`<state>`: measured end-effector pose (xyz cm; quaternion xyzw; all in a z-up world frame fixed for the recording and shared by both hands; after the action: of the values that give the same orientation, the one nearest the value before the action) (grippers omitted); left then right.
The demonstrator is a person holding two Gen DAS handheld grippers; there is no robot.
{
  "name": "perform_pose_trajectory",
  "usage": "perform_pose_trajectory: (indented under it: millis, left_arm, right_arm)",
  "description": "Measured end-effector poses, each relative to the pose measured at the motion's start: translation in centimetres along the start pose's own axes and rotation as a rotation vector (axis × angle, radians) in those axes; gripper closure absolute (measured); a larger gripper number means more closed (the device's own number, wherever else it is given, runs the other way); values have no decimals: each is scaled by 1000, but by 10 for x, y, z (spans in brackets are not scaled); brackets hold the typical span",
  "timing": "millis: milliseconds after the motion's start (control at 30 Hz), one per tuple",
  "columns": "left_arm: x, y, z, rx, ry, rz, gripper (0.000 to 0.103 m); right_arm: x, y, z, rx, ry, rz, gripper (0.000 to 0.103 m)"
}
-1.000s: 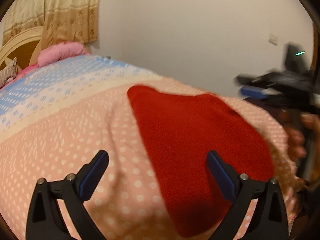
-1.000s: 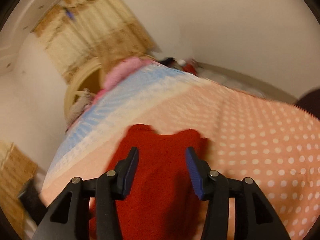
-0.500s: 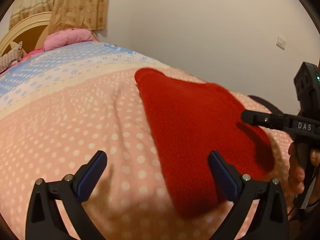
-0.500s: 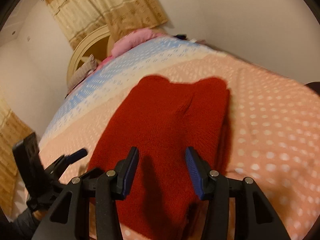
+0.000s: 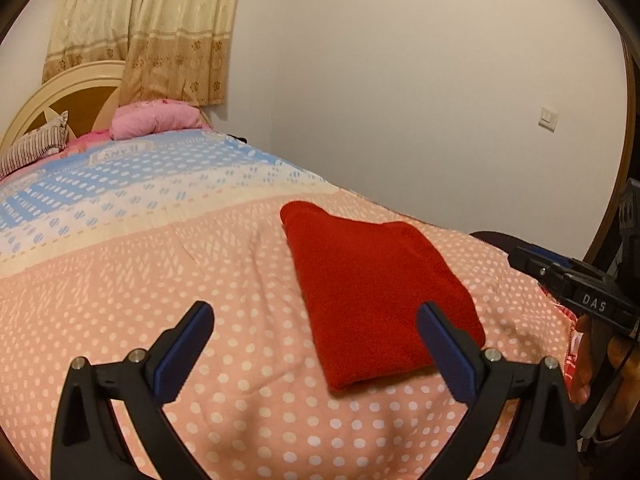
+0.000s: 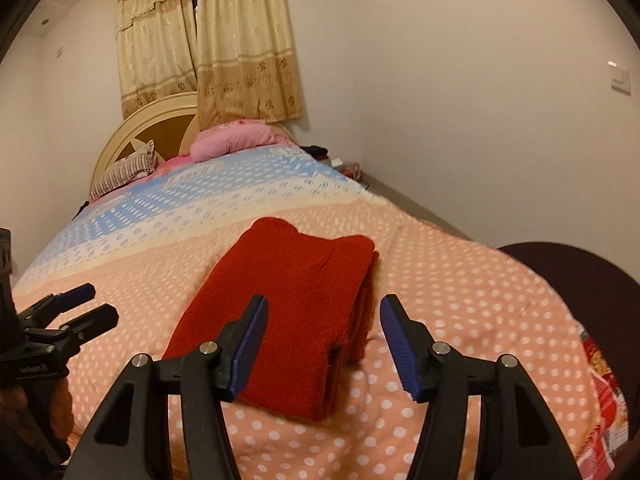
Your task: Fold small clothes
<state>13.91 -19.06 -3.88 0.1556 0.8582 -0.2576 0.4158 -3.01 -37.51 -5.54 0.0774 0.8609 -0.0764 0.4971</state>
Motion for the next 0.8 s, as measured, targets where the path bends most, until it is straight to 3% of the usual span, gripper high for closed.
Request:
perform_pose_trajectory:
  millis: [200,800]
  left_arm:
    - [2,-4,-7,2,-20,5,0]
    - [6,-3,-8,-12,-26,-10,0]
  right_arm:
    - [-5,10,-11,20,-43,-35,43]
    - [2,10,-5,-26,-34,-2,43]
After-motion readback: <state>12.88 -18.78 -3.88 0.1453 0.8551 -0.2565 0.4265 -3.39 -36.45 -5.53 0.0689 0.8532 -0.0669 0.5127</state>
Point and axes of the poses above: each gripper's, at about its wrist camera, not at the fingertips, and z roughly the way its jaws point, y to its left, x to its underside, the point moved 2 cm from there along z, roughly the way its jaws point, and after that the axes turned 11 degrees about -z, right-handed, at the moved point
